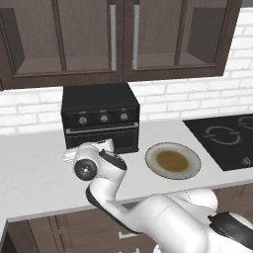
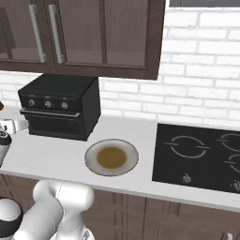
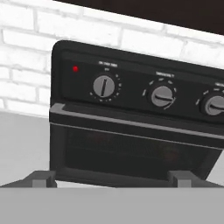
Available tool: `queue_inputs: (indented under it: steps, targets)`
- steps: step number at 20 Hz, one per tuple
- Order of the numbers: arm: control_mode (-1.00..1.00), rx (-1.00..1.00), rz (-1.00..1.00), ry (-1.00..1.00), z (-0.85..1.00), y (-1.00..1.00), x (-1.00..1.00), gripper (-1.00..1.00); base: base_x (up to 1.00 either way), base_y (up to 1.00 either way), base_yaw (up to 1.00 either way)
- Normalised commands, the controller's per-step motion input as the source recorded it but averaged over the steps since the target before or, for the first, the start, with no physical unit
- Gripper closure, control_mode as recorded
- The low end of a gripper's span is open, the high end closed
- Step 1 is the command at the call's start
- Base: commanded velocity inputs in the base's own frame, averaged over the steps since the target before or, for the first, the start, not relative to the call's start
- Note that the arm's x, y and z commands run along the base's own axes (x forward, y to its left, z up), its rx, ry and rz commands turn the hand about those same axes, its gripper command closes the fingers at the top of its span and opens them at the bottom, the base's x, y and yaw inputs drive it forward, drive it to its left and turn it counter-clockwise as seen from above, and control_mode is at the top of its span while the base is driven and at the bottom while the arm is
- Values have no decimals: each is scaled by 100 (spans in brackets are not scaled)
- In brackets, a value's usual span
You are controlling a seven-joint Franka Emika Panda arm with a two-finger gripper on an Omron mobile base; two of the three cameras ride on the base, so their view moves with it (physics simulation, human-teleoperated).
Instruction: Pick up the kebab skewer and baguette bread, and place them inside the toaster oven. Close the toaster oven door and start by setting the timer.
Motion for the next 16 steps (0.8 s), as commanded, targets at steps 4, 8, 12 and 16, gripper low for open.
queue_inputs:
  steps: [4,8,12,16]
  targets:
    - [-100,0,0,-23,24,0,0,-100,0,0,0]
    - [-100,0,0,-21,34,0,0,-100,0,0,0]
    - [-100,4,0,-13,38,0,0,-100,0,0,0]
    - [-100,6,0,-2,16,0,0,-100,0,0,0]
